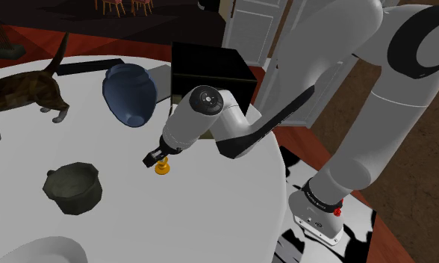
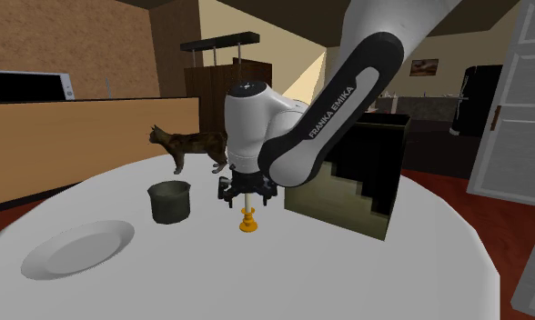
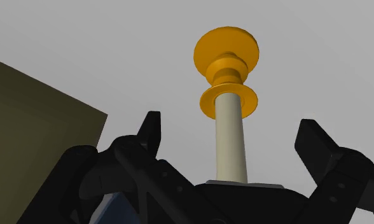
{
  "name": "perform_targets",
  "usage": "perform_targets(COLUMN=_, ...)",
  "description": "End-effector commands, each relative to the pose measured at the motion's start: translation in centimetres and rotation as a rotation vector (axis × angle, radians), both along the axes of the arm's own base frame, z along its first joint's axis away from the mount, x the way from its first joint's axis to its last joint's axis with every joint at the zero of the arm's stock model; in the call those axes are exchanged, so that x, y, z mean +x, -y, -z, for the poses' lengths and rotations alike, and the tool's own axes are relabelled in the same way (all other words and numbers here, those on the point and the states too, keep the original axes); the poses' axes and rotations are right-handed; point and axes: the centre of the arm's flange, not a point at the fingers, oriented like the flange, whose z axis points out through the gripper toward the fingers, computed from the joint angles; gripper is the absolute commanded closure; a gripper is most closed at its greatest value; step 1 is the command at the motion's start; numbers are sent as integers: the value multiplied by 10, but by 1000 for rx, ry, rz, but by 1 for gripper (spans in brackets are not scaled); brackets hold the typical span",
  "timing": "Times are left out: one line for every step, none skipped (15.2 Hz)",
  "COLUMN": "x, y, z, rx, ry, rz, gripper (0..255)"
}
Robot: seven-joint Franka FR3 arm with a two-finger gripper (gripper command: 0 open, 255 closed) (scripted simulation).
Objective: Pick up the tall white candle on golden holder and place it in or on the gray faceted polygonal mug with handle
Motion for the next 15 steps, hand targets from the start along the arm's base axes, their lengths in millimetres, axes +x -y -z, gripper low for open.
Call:
perform_targets(x=0, y=0, z=0, rx=0, ry=0, rz=0, gripper=0)
perform_targets(x=0, y=0, z=0, rx=0, ry=0, rz=0, gripper=0)
perform_targets(x=0, y=0, z=0, rx=0, ry=0, rz=0, gripper=0)
perform_targets(x=0, y=0, z=0, rx=0, ry=0, rz=0, gripper=255)
perform_targets(x=0, y=0, z=0, rx=0, ry=0, rz=0, gripper=255)
perform_targets(x=0, y=0, z=0, rx=0, ry=0, rz=0, gripper=255)
perform_targets(x=0, y=0, z=0, rx=0, ry=0, rz=0, gripper=255)
perform_targets(x=0, y=0, z=0, rx=0, ry=0, rz=0, gripper=255)
perform_targets(x=0, y=0, z=0, rx=0, ry=0, rz=0, gripper=255)
perform_targets(x=0, y=0, z=0, rx=0, ry=0, rz=0, gripper=255)
perform_targets(x=0, y=0, z=0, rx=0, ry=0, rz=0, gripper=255)
perform_targets(x=0, y=0, z=0, rx=0, ry=0, rz=0, gripper=255)
perform_targets(x=0, y=0, z=0, rx=0, ry=0, rz=0, gripper=255)
perform_targets(x=0, y=0, z=-5, rx=0, ry=0, rz=0, gripper=255)
perform_targets(x=0, y=0, z=-10, rx=0, ry=0, rz=0, gripper=255)
